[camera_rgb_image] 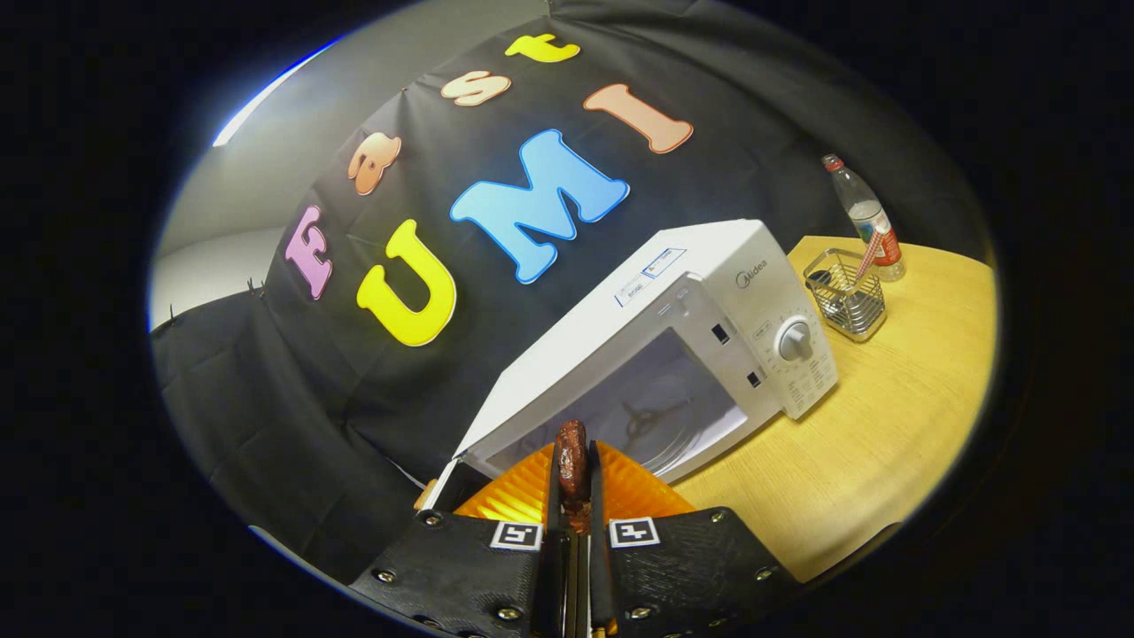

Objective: Open the microwave, put the food inside, and close the microwave door.

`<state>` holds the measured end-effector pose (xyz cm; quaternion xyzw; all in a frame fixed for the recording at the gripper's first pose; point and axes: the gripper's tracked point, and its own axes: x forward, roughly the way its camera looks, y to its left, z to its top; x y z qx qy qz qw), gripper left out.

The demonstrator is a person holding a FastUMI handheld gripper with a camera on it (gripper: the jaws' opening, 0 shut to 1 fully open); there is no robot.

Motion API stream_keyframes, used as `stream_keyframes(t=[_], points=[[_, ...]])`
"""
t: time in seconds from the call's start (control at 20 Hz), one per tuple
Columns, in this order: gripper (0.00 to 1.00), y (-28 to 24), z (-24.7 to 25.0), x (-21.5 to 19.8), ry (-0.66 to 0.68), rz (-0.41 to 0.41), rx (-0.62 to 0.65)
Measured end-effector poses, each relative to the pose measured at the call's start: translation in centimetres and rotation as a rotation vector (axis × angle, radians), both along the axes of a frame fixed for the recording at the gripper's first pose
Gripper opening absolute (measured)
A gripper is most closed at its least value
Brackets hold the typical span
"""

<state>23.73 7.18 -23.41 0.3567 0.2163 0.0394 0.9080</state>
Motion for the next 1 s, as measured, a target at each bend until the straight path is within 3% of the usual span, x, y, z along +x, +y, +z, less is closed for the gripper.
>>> stream_keyframes(t=[0.6, 1.0], points=[[0.13, 2.2, -3.9, 5.7, -0.105, -0.103, -0.077], [0.13, 2.6, -9.1, 8.8, -0.018, -0.105, -0.048]])
